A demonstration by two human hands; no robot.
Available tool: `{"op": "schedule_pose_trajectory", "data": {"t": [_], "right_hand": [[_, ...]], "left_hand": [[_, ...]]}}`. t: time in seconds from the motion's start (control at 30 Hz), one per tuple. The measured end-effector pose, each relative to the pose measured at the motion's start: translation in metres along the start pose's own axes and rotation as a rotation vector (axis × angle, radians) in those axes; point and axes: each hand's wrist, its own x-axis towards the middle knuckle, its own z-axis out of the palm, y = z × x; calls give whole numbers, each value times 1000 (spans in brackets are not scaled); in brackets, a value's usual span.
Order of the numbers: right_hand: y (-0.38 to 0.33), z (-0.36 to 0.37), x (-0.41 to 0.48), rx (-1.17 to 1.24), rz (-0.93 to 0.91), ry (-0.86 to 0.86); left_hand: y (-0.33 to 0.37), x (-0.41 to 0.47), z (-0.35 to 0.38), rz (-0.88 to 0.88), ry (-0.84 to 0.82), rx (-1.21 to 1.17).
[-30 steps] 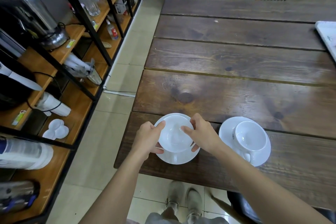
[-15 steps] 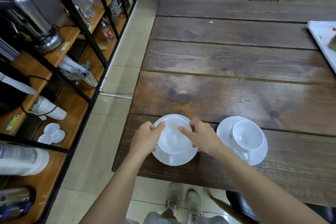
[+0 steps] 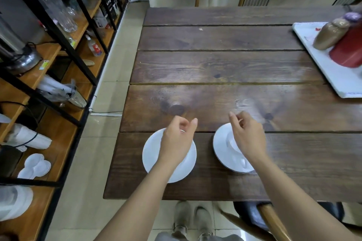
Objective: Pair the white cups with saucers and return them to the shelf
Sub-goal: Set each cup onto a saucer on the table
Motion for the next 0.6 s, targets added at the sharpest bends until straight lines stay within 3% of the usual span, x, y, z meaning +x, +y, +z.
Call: {"op": "schedule_pose_trajectory", "data": {"t": [0.1, 0.2, 0.3, 0.6], "right_hand": [[26, -16, 4, -135, 98, 44], [44, -28, -1, -224, 168, -22], [53, -33, -4, -315, 165, -50], [72, -33, 4, -160, 107, -151]], "left_hand": [[9, 3, 33, -194, -311, -97], [14, 2, 56, -265, -474, -74], [19, 1, 70, -340, -521, -61], [14, -7, 82, -292, -482, -52]]}}
